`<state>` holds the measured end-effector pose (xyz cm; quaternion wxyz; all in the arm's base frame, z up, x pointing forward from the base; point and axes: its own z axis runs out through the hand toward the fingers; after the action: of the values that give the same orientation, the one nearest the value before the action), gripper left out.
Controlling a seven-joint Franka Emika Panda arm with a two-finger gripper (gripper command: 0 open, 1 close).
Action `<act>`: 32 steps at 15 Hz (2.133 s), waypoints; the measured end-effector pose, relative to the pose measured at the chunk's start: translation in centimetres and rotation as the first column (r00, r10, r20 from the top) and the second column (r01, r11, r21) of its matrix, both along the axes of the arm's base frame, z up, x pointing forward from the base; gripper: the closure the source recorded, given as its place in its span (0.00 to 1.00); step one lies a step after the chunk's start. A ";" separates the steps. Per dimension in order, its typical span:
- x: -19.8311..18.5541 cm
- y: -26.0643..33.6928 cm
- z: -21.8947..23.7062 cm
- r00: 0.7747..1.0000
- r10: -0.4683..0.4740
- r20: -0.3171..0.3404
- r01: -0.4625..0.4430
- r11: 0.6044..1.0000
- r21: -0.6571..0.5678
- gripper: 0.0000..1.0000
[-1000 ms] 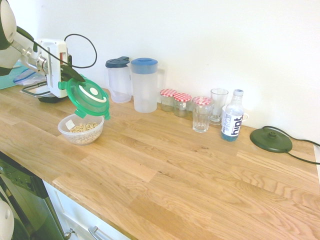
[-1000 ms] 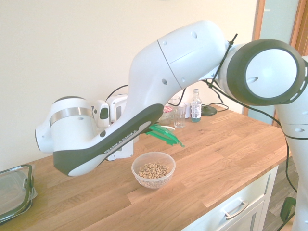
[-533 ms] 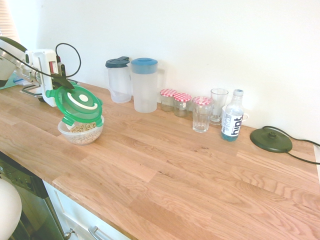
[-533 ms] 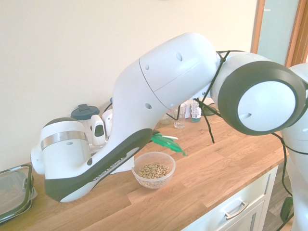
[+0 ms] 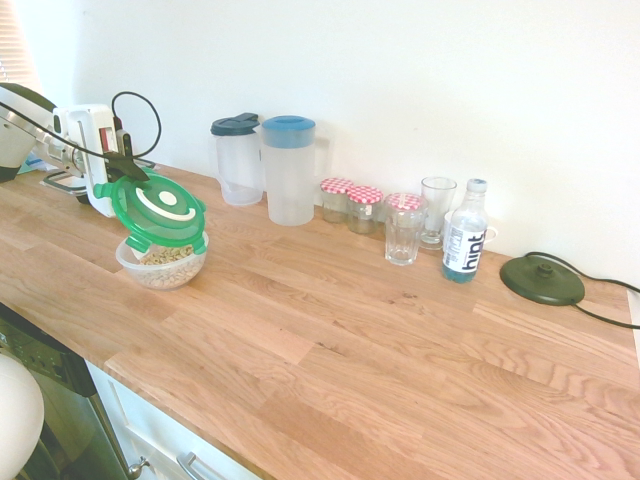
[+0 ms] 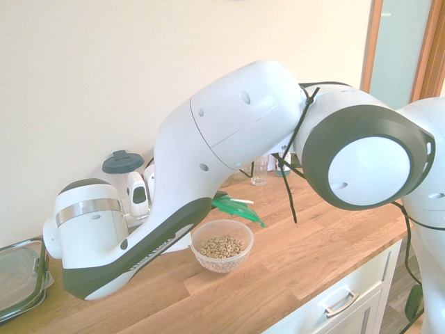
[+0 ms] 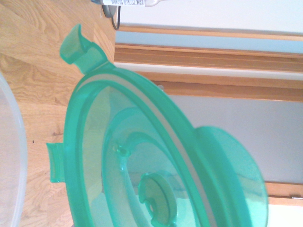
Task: Cover the lid of food container
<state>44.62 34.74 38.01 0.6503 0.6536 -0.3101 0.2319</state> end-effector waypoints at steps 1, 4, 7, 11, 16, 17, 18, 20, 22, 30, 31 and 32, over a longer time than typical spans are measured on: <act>0.0 0.1 -0.2 1.000 0.004 -0.002 -0.004 1.000 -0.001 1.00; 0.2 0.8 -1.3 1.000 0.017 -0.018 -0.017 1.000 0.000 1.00; 0.4 1.4 -2.7 0.999 0.027 -0.031 -0.027 1.000 -0.010 1.00; 0.5 1.5 -3.1 0.999 0.027 -0.037 -0.027 1.000 -0.011 1.00; 0.0 2.4 -3.0 0.998 0.041 -0.046 -0.041 0.999 -0.001 0.00; -0.3 2.8 -3.1 0.998 0.046 -0.050 -0.046 0.999 0.002 0.00; -0.6 3.0 -3.2 0.997 0.050 -0.054 -0.050 0.999 0.004 0.00; -1.0 3.4 -3.3 0.997 0.056 -0.059 -0.056 0.998 0.008 0.00; -1.3 3.6 -3.5 0.996 0.053 -0.070 -0.052 0.999 0.016 0.00; -2.7 5.4 -3.9 0.991 0.088 -0.100 -0.082 0.994 0.066 0.00; -2.9 6.0 -3.7 0.990 0.101 -0.102 -0.092 0.992 0.090 0.00; -3.0 6.7 -3.4 0.988 0.116 -0.103 -0.103 0.987 0.122 0.00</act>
<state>41.60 41.45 34.64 0.6135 0.7180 -0.2506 0.2127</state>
